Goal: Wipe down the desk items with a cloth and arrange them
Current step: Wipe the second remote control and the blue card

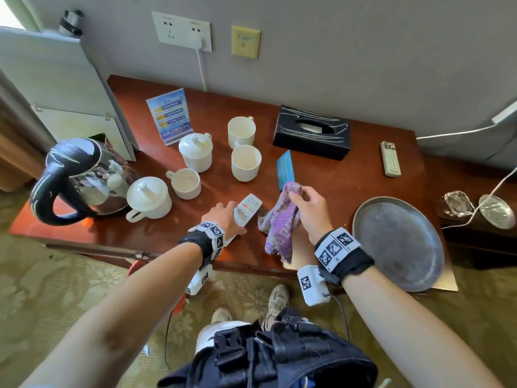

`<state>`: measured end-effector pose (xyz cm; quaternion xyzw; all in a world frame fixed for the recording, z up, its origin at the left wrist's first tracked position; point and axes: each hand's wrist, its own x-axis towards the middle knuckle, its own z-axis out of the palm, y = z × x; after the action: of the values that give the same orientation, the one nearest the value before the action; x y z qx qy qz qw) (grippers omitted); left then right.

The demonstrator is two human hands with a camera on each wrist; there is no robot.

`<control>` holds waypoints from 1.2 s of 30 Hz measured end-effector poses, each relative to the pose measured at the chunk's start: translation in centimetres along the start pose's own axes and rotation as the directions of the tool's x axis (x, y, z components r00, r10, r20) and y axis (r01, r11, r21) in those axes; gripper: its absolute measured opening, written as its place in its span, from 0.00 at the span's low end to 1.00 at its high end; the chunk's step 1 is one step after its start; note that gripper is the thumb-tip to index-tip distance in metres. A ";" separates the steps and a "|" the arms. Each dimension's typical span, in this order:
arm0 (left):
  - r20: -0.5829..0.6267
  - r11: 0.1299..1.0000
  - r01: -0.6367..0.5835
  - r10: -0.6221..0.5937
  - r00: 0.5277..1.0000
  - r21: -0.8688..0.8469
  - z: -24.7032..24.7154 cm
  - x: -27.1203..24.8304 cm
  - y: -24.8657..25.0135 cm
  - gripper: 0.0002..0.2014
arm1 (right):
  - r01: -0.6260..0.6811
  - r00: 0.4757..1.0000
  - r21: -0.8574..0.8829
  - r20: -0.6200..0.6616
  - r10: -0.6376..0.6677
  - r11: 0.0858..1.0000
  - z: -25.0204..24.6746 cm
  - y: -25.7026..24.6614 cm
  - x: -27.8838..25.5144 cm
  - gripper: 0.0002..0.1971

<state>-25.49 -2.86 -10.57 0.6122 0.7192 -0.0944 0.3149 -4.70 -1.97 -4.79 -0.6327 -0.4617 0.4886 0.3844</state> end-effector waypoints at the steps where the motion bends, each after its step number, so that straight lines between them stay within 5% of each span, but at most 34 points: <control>1: 0.008 1.000 0.007 -0.007 1.000 0.021 0.0 0.2 0.2 0.42 | 0.000 1.000 -0.007 -0.001 0.000 1.000 0.1 0.1 0.1 0.05; 14: 0.043 0.997 0.034 -0.038 0.998 0.073 0.1 0.9 1.1 0.37 | -0.087 0.995 0.037 -0.054 0.088 0.996 0.3 1.5 0.5 0.09; 19: 0.044 0.972 -0.010 0.021 0.999 -0.237 0.1 0.5 1.5 0.35 | -0.073 0.988 0.085 -0.131 0.084 0.994 -0.5 1.1 1.0 0.05; 23: 0.004 0.846 -0.106 0.127 0.992 -0.522 -1.5 -0.1 2.7 0.26 | -0.051 0.975 0.125 -0.210 0.076 0.991 -1.0 0.4 1.5 0.06; 28: -0.001 0.500 -0.130 0.250 0.968 -0.856 -4.4 -1.8 3.9 0.10 | 0.067 0.978 0.154 -0.205 -0.035 0.986 -1.2 -1.5 1.6 0.06; 36: -0.026 0.377 -0.217 0.453 0.891 -0.900 -7.9 -3.5 6.0 0.24 | 0.197 0.976 0.238 -0.143 -0.166 0.951 0.1 -4.4 1.7 0.10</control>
<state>-22.33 -0.21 -0.88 0.4754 0.4797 0.2909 0.6776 -5.59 0.87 -1.12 -0.5624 -0.4282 0.4661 0.5321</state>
